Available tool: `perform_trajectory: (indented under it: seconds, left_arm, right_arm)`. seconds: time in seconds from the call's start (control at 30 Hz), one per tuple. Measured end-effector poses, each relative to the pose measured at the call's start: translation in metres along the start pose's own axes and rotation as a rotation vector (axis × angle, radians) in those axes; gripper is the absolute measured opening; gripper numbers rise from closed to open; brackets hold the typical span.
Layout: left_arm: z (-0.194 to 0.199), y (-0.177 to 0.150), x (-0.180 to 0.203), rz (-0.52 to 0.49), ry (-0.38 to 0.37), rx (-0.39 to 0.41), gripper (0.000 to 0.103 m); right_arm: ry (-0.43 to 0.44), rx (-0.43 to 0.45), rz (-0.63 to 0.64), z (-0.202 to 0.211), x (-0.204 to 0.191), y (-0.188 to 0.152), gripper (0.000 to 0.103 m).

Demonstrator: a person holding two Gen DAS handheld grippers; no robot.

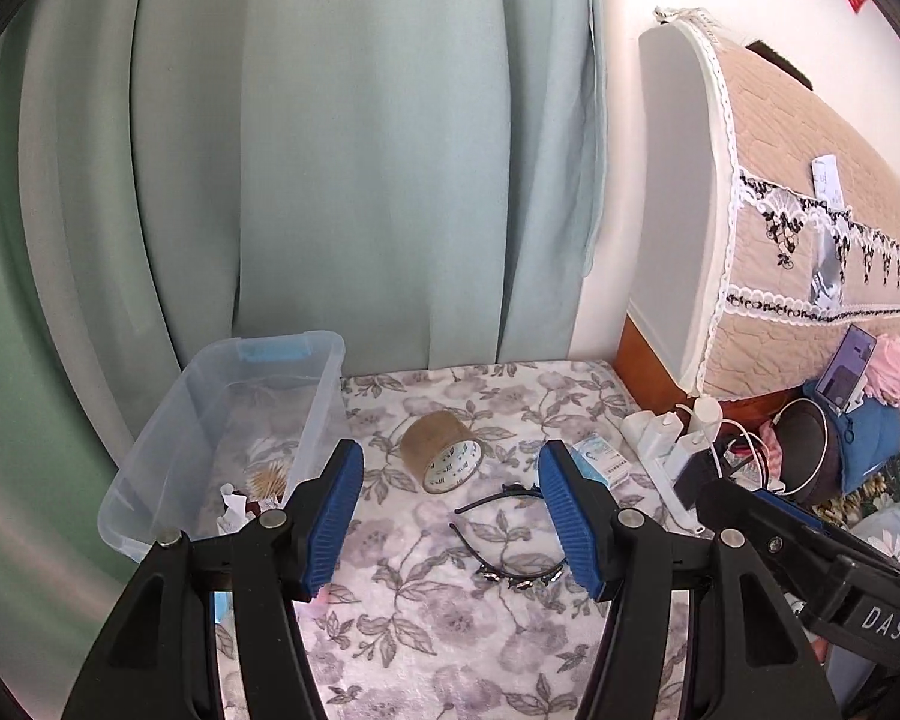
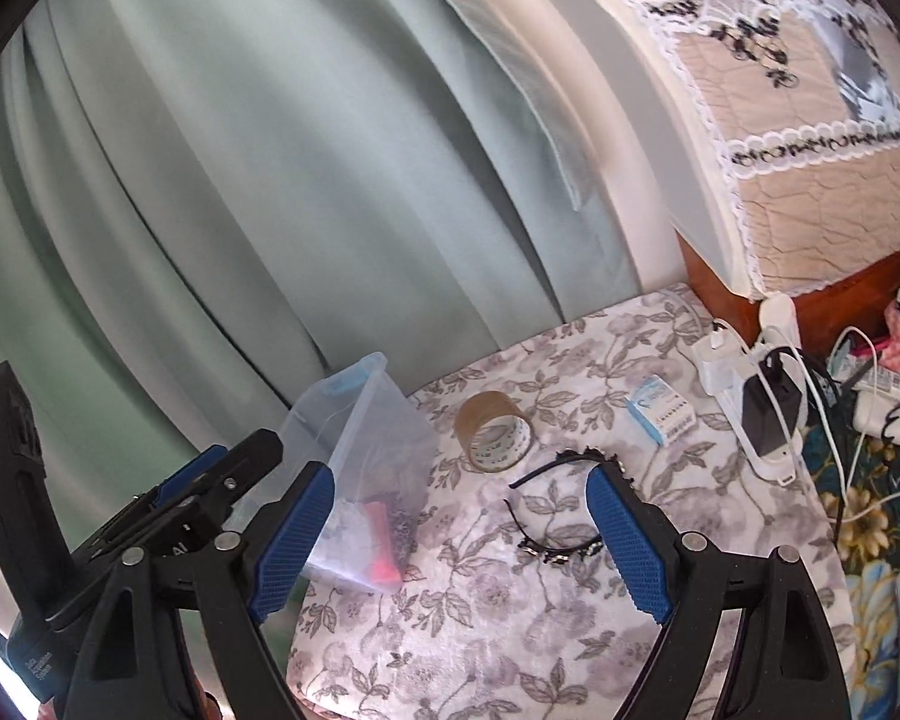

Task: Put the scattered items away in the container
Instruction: 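Move both tools back toward the black headband on the blanket, then lower the left tool onto the black headband and close on it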

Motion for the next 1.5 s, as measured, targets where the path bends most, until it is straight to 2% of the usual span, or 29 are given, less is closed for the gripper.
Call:
perform_trajectory:
  seconds: [0.33,0.8,1.0,1.27,1.43,1.5]
  left_arm:
    - [-0.039,-0.017,0.020,-0.037,-0.006,-0.111,0.062]
    - [-0.112,-0.050,0.026,-0.058,-0.006,-0.308,0.062]
    - [-0.141,-0.061,0.019,-0.011,-0.022,-0.356,0.062]
    - [-0.193,-0.083,0.013,0.067,-0.076,-0.484,0.062]
    - [-0.216,-0.082,0.010,0.104,-0.098,-0.500,0.060]
    - [-0.225,-0.081,0.009,0.121,-0.107,-0.509,0.055]
  right_arm:
    - [-0.027,-0.054,-0.125,-0.011,0.053,-0.011,0.089]
    - [-0.068,-0.173,-0.186,-0.057,0.088,-0.023,0.089]
    - [-0.087,-0.218,-0.216,-0.077,0.100,-0.029,0.089]
    - [-0.122,-0.298,-0.214,-0.108,0.112,-0.035,0.089]
    - [-0.177,-0.317,-0.171,-0.127,0.116,-0.028,0.089]
    - [-0.197,-0.316,-0.163,-0.135,0.119,-0.024,0.089]
Point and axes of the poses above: each gripper's, at about its wrist camera, not at the fingertips, and z roughly against the way its jaws point, x to its right, y to its top, the point moved 4 cm from there along -z, roughly the way its jaws point, and after that the axes turned 12 degrees about -x, right-handed, at the moved point
